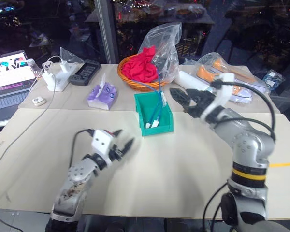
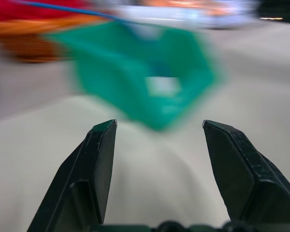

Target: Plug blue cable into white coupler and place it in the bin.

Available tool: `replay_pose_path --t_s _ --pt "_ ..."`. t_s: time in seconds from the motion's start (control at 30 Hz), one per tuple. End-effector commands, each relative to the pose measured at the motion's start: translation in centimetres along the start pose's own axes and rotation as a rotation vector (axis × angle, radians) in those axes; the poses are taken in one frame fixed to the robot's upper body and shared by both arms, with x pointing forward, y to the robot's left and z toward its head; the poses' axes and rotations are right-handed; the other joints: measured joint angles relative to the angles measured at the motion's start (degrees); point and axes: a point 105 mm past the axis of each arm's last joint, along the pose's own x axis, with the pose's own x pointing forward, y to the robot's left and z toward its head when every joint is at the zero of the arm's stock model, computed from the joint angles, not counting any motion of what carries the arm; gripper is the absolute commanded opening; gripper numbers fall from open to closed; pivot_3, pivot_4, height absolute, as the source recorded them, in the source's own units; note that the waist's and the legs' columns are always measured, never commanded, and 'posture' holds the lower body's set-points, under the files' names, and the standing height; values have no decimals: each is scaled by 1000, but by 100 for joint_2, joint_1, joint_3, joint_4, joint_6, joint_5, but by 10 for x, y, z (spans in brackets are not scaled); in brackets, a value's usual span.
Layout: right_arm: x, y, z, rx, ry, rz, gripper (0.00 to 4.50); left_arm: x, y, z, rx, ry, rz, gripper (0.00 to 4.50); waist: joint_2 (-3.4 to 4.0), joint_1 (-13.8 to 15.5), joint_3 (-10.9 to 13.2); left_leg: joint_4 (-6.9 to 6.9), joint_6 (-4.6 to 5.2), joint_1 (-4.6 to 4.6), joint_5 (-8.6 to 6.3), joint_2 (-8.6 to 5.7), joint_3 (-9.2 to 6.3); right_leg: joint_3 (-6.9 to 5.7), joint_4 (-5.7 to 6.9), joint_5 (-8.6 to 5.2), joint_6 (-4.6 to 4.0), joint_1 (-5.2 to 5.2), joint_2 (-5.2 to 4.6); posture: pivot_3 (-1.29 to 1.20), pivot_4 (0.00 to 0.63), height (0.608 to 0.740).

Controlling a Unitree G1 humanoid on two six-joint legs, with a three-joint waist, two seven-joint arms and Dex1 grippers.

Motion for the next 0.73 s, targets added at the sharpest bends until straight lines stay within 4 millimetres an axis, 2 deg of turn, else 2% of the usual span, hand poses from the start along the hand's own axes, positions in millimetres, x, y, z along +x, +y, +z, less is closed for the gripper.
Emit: replay_pose_path --t_s 0.03,0.1,0.17,0.23,0.33,0.43,0.73 --pt "-17 -19 -5 -210 -16 -183 4428 -17 39 22 56 -57 264 3094 -1 -4 0 2 0 0 0 -1 0 1 0 0 0 0 0 0 150 722" --pt "-23 -24 -15 -282 0 -244 4428 -24 49 25 71 -62 349 3094 0 -23 -1 3 -1 2 0 -3 4 8 4 1 1 -2 0 0 150 722" --pt "-28 -18 -35 -293 9 -253 4428 -29 53 18 38 -32 398 3094 0 -22 -1 4 -1 5 1 -4 4 12 8 2 1 -2 1 0 150 722" --pt "-30 -10 -58 -324 39 -256 4428 -28 50 11 -19 -11 400 3094 -2 -20 -2 4 -2 11 1 -4 2 11 10 3 0 4 2 0 150 722" --pt "-30 -6 -78 -319 53 -269 4428 -26 46 10 -62 -14 400 3094 -2 -13 -1 8 -18 9 10 -5 0 11 8 14 6 6 1 0 150 722" --pt "-29 -10 -84 -294 59 -296 4428 -24 43 10 -73 -15 386 3094 -2 -6 -1 8 -41 6 23 -12 1 17 -2 32 14 7 -2 0 150 722" --pt "-30 -23 -85 -289 57 -322 4428 -20 43 12 -104 -26 361 3094 -2 -10 -1 8 -51 7 29 -12 -2 18 -3 40 13 10 0 0 150 722"
